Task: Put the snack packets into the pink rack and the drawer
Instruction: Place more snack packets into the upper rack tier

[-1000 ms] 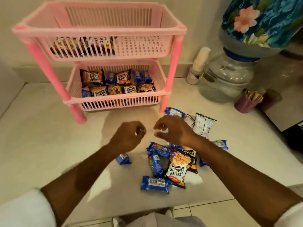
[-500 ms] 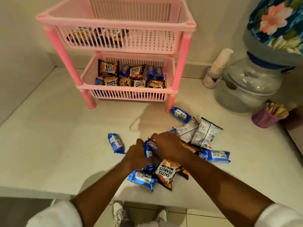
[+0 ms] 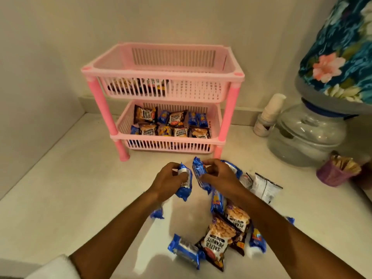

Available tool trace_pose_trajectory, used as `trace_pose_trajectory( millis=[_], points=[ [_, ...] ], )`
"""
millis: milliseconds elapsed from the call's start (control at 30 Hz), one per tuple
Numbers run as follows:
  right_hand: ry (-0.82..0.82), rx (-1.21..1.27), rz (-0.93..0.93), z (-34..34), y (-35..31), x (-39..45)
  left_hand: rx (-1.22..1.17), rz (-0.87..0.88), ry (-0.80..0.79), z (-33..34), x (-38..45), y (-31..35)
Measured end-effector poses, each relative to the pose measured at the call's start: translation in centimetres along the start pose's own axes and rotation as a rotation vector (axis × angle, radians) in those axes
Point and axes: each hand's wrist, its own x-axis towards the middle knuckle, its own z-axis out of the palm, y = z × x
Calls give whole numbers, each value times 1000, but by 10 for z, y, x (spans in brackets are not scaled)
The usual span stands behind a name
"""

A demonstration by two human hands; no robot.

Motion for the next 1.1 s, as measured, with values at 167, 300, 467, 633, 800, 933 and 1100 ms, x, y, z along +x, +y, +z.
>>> trace_pose_trajectory(
  millis=[167,300,467,633,800,933,1100],
  points=[
    [30,187,-237,-25,-86,-1,-194,261,-88,-39,-14,75],
    [143,269,-448,-56,-185,4,-144,571,-45,-82,-13,155],
    [333,163,-491,-89,-274,51,87,740,56,-135,15,256],
    [425,-280,-226,-98,-299,123,348,508,74,-150,84,298],
    [152,-653,-23,-87,-288,163,650,266,-72,-138,136,298],
    [46,-785,29,-79,-280,180,789,240,-102,-120,153,295],
    [-1,-849,62,-72,-273,190,889,192,-105,-102,168,288]
  ],
)
